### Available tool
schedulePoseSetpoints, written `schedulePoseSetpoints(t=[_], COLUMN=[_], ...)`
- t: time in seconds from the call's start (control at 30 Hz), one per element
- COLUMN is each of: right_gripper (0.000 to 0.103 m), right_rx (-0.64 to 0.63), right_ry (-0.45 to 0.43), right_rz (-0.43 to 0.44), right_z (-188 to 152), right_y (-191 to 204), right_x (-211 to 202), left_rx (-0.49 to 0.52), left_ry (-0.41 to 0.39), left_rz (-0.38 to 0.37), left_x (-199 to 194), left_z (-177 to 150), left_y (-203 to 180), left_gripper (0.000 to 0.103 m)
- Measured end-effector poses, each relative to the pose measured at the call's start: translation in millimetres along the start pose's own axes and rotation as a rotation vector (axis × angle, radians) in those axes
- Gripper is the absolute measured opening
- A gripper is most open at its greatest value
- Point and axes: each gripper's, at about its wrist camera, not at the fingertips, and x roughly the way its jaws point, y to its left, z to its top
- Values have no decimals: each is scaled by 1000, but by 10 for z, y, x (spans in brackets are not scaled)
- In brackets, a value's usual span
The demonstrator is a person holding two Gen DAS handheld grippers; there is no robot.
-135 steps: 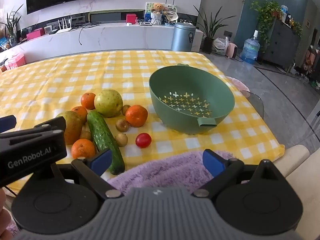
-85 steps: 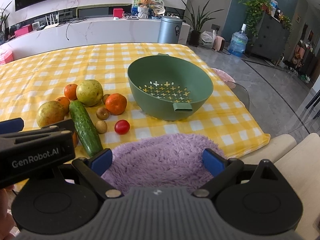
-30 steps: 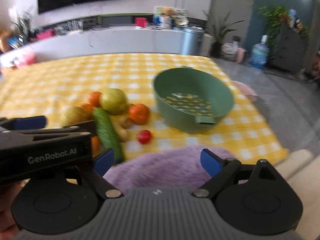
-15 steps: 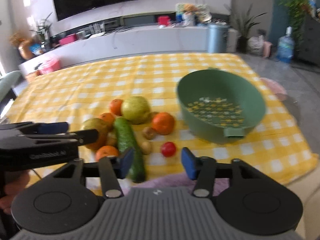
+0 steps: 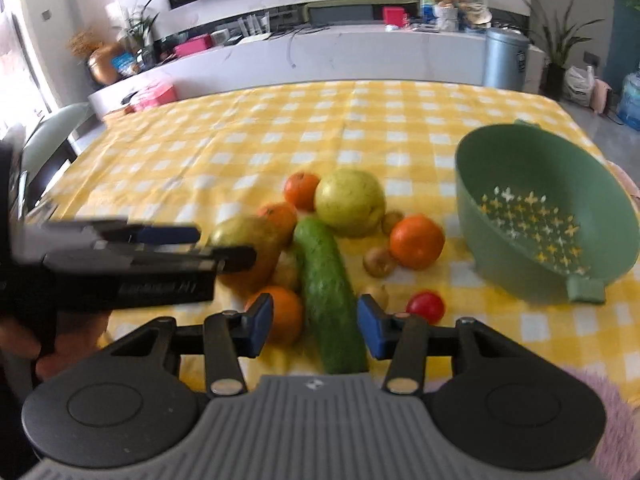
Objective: Organize fruits
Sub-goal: 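Move the left tool toward the large yellow-green pear, then close the left tool on the large pear while the right tool grasps the smaller pear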
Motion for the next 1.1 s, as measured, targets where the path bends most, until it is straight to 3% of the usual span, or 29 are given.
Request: schedulePoseSetpoints(t=[0.1,0.2,0.5,0.57,0.7,0.87,1.1], right_gripper=[45,45,45,45,45,45,45], right_rx=[52,79,110,124,143,164,101], right_ry=[-24,5,88,92,91,79,19], right_rz=[-29,-26,6,2,11,-7,-45], right_z=[60,40,-38,-41,-47,-50,4], right_y=[-63,-108,-163,-180,-195,-212,-80], right_x=[52,122,287,290,279,245,124], left_rx=[39,18,-83,-129,-224,-231,-221], left_ry=[28,66,91,92,70,61,27], left_rz=[25,18,-43,-65,-84,-42,31], left_x=[104,215,357,367,379,344,237], left_z=[-27,-25,10,13,-14,-14,8], left_y=[0,48,187,239,339,340,358], left_gripper=[83,83,83,76,76,75,75])
